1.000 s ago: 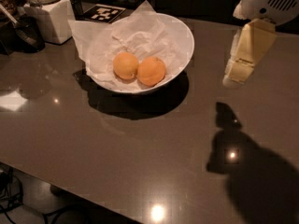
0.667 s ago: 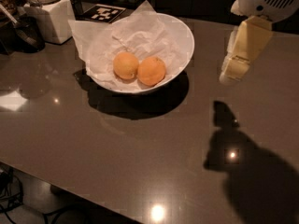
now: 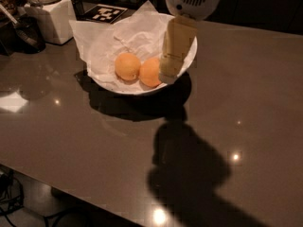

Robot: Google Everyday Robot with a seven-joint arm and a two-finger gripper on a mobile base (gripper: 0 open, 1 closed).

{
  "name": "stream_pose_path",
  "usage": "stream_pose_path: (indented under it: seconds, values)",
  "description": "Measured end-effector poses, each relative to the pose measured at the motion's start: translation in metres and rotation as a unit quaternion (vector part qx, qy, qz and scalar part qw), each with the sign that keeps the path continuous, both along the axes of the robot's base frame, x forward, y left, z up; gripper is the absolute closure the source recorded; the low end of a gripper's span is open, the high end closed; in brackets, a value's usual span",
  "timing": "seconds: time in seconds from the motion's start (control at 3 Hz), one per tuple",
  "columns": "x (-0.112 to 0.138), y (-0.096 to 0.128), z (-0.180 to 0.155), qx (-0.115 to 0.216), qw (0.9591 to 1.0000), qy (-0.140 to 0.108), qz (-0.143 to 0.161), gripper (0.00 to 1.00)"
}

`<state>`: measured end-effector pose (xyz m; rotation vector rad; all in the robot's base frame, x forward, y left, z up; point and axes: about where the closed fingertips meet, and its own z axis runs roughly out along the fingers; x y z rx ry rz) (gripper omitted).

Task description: Pick orange from white bowl

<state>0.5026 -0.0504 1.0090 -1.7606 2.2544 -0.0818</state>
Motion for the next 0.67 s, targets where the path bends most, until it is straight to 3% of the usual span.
stream_pose_path:
  seconds: [0.33,0.67]
  values:
    - [0.004,0.005,0.005,0.010,0.9998,-0.016,0.002,0.00]
    - [0.027,0.010,-0.002,0.035,0.9991,0.007,-0.024,0.00]
